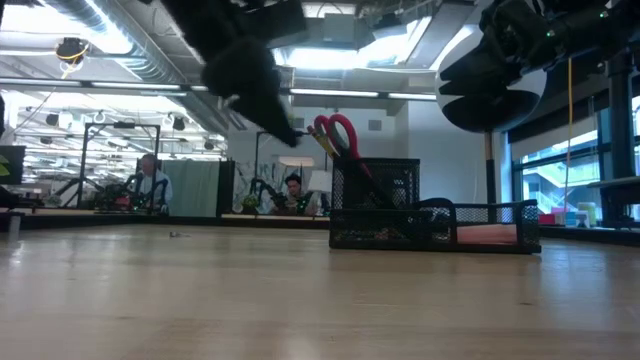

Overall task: Pick and place office supplies into organizer
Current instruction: Put the blue binder clip into the black desk organizer

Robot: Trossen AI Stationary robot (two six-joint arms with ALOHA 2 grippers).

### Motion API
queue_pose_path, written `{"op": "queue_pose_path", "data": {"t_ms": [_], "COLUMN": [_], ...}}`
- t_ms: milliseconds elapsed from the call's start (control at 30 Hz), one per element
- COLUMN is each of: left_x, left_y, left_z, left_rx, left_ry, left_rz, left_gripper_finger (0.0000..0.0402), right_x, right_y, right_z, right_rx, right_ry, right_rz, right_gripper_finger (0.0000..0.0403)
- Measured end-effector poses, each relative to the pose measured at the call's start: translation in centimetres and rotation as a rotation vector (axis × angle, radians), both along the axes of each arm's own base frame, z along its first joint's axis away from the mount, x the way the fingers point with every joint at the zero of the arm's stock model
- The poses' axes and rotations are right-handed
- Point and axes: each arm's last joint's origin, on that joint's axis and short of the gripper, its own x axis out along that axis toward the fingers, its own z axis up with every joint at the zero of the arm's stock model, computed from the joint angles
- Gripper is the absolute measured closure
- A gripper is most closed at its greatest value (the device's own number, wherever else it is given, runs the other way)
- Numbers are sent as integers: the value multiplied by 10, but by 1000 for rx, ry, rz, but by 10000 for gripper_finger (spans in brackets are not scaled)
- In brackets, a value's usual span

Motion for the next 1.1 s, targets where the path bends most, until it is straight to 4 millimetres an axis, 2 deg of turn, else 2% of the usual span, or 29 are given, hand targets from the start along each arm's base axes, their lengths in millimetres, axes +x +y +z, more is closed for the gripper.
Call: {"op": "queue_pose_path", "data": {"t_ms": [267, 400, 833, 1000, 1100], "left_x": [-39, -51, -63, -63, -58], "left_y": [6, 18, 75, 88, 96], "left_z": [17, 23, 21, 8, -5], "left_rx": [-182, -329, -366, -321, -341], "left_ry": [179, 245, 358, 468, 514], "left_rz": [88, 140, 297, 261, 297], "left_gripper_finger": [268, 267, 265, 265, 265], "right_x": [0, 0, 0, 0, 0], "right_y": [0, 0, 0, 0, 0], "right_z": [1, 1, 2, 2, 2], "right_rx": [-23, -25, 3, 3, 3], "right_ry": [-3, -7, -19, -20, -20], "right_rz": [6, 6, -2, -2, -2], "right_gripper_finger": [185, 185, 185, 185, 185]}}
